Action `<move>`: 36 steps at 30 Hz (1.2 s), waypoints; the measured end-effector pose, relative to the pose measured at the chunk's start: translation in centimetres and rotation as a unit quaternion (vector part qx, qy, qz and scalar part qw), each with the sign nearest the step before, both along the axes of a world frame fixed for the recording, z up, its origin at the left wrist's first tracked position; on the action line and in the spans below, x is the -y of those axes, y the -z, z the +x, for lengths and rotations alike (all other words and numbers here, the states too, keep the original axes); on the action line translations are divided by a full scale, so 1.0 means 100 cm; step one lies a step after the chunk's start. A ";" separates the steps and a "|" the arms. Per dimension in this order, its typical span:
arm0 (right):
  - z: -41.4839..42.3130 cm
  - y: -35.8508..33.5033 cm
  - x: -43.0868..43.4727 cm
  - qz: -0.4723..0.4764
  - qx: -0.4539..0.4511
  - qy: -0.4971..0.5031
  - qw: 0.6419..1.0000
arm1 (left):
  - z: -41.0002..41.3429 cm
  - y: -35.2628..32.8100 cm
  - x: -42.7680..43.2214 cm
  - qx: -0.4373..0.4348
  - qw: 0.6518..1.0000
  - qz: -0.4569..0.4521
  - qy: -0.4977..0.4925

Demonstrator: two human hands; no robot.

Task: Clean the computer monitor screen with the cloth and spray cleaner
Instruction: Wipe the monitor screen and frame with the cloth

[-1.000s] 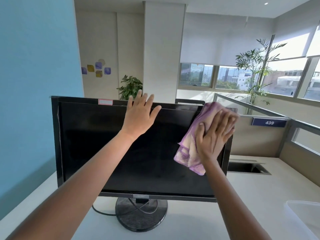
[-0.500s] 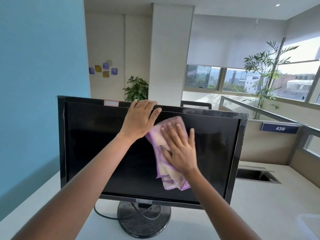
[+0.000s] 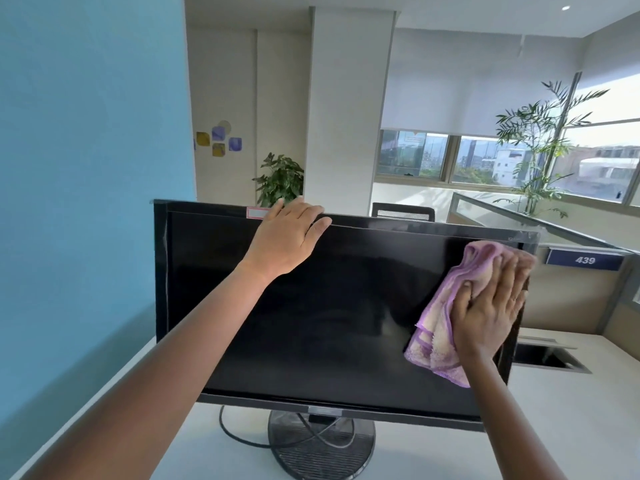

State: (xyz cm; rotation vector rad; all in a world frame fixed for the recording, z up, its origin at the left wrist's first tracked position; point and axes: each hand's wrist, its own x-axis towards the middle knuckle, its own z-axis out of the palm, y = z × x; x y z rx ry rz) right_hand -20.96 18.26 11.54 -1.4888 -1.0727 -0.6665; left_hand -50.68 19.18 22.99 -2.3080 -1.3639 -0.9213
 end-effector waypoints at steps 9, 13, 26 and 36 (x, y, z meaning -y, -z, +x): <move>-0.095 -0.012 -0.014 0.028 -0.106 -0.026 0.994 | -0.127 0.007 -0.013 0.029 0.992 0.029 -0.121; -0.166 -0.014 -0.019 0.007 -0.063 -0.031 0.998 | -0.135 0.007 -0.015 0.064 0.995 0.041 -0.063; -0.398 0.011 -0.040 -0.081 0.227 -0.082 0.967 | -0.138 0.008 -0.023 0.091 0.995 0.033 -0.011; -0.360 0.021 -0.037 -0.113 0.391 -0.086 0.909 | -0.147 0.019 -0.014 0.072 0.995 0.062 -0.007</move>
